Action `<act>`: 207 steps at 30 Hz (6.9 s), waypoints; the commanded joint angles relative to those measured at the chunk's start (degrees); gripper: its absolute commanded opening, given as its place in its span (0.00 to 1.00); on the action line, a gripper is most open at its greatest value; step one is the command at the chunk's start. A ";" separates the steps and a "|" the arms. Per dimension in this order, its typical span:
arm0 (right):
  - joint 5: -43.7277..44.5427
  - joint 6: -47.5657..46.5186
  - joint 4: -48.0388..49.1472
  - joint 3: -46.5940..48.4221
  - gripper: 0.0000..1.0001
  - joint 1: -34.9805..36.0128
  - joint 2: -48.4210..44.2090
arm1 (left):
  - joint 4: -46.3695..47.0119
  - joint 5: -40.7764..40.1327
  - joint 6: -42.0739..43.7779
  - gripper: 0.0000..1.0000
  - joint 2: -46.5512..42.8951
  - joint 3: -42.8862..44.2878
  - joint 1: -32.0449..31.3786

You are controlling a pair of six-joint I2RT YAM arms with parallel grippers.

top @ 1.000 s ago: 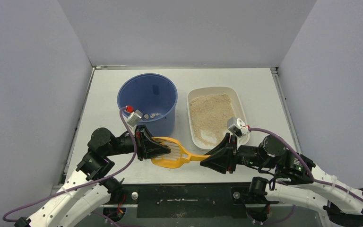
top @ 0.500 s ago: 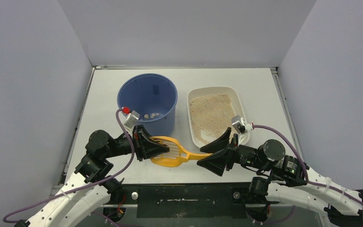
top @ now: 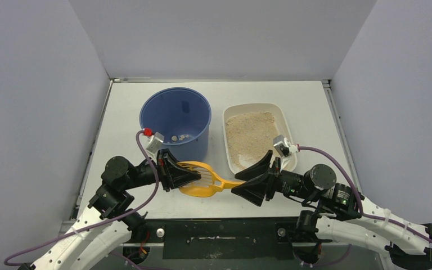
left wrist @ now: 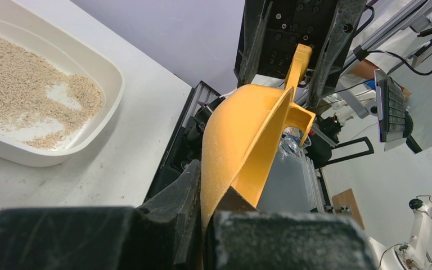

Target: Clean the litter box

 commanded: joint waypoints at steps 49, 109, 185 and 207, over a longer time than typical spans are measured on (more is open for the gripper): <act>4.89 -1.25 -2.34 2.22 0.00 0.24 -2.18 | 1.49 -4.25 -0.51 0.03 0.37 -1.09 0.23; 52.56 -17.89 -13.15 14.21 0.00 -0.57 9.67 | -7.64 -13.49 12.99 0.71 38.65 39.10 -0.44; 17.36 -6.76 -23.72 2.18 0.00 -48.25 -4.96 | -24.40 -62.42 12.46 0.63 84.74 63.52 -5.50; 17.40 -7.84 -24.87 3.43 0.00 -48.23 -5.78 | -28.81 -61.37 9.23 0.50 93.15 66.98 -4.96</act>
